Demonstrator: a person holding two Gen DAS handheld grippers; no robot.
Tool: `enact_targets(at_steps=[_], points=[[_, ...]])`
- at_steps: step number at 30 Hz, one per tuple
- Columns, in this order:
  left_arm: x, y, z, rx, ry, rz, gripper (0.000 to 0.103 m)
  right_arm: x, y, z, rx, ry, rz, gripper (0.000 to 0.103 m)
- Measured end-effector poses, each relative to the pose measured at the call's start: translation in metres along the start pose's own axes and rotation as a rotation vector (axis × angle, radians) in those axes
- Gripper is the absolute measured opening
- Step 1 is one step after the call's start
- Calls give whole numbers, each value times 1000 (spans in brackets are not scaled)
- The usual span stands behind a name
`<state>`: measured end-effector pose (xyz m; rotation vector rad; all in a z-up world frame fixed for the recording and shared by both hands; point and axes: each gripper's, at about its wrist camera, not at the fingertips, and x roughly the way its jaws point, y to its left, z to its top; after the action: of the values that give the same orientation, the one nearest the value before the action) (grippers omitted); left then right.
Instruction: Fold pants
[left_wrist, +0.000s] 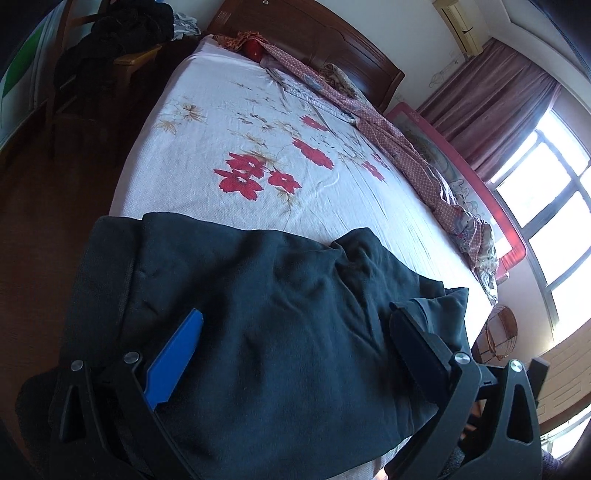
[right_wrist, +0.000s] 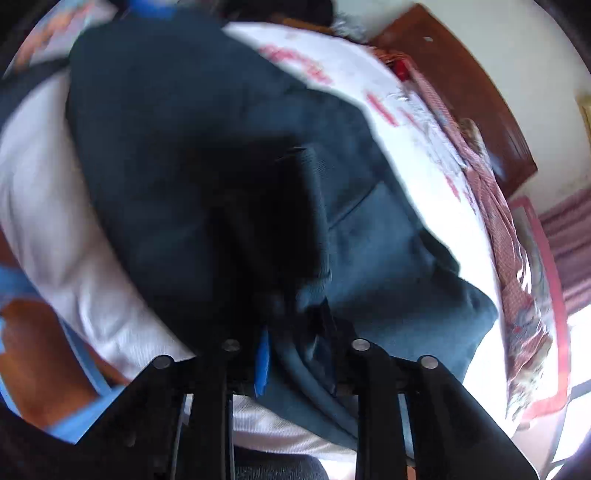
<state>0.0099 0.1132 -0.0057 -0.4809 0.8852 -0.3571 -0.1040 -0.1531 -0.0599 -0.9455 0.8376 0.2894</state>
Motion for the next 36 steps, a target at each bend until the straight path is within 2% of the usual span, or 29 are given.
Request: enact_targets(at_steps=[1, 2, 5, 7, 10, 11, 15, 18, 19, 20, 21, 22, 23, 25, 27, 28, 29, 33, 35, 36], points=[[-1, 1, 1, -5, 1, -6, 101, -6, 2, 0, -28, -15, -31, 23], [-2, 2, 1, -10, 0, -7, 101, -11, -4, 3, -7, -10, -5, 23], [-8, 8, 0, -19, -9, 2, 101, -38, -41, 10, 195, -99, 135, 23], [-8, 11, -1, -32, -4, 1, 101, -46, -67, 11, 322, -151, 178, 23], [-10, 10, -3, -31, -1, -2, 101, -41, -101, 18, 520, -181, 274, 23], [-11, 10, -3, -31, -1, -5, 101, -39, -110, 17, 579, -189, 264, 23], [-14, 12, -3, -39, -3, -9, 101, 0, -129, 13, 686, -40, -47, 31], [-14, 14, -3, -48, -1, -11, 101, 55, -164, -13, 824, 132, -185, 33], [-15, 14, -3, -49, 0, -10, 101, 80, -168, -20, 817, 192, -154, 35], [-14, 14, -3, -51, 1, -10, 101, 100, -170, -25, 815, 210, -113, 37], [-14, 14, -3, -53, 4, -11, 101, 102, -173, -31, 837, 170, -113, 40], [-13, 14, -3, -55, 6, -9, 101, 102, -178, -32, 862, 170, -94, 40], [-13, 14, -2, -56, 7, -8, 101, 98, -187, -34, 896, 166, -42, 40], [-17, 14, -1, -54, -2, -14, 101, 77, -217, -59, 1052, 80, 90, 40], [-19, 15, 0, -45, -3, -15, 101, 57, -249, -95, 1235, -58, 166, 45], [-19, 16, -1, -43, 1, -16, 101, 56, -258, -108, 1255, -55, 164, 52], [-18, 17, -1, -43, 5, -13, 101, 64, -266, -115, 1239, -15, 169, 52], [-10, 16, -1, -52, 24, -4, 101, 108, -273, -147, 1295, 26, 432, 52], [-11, 12, -1, -52, 16, -11, 101, 121, -263, -151, 1296, 45, 463, 52], [-11, 10, -1, -50, 14, -12, 101, 126, -260, -154, 1315, 18, 497, 52]])
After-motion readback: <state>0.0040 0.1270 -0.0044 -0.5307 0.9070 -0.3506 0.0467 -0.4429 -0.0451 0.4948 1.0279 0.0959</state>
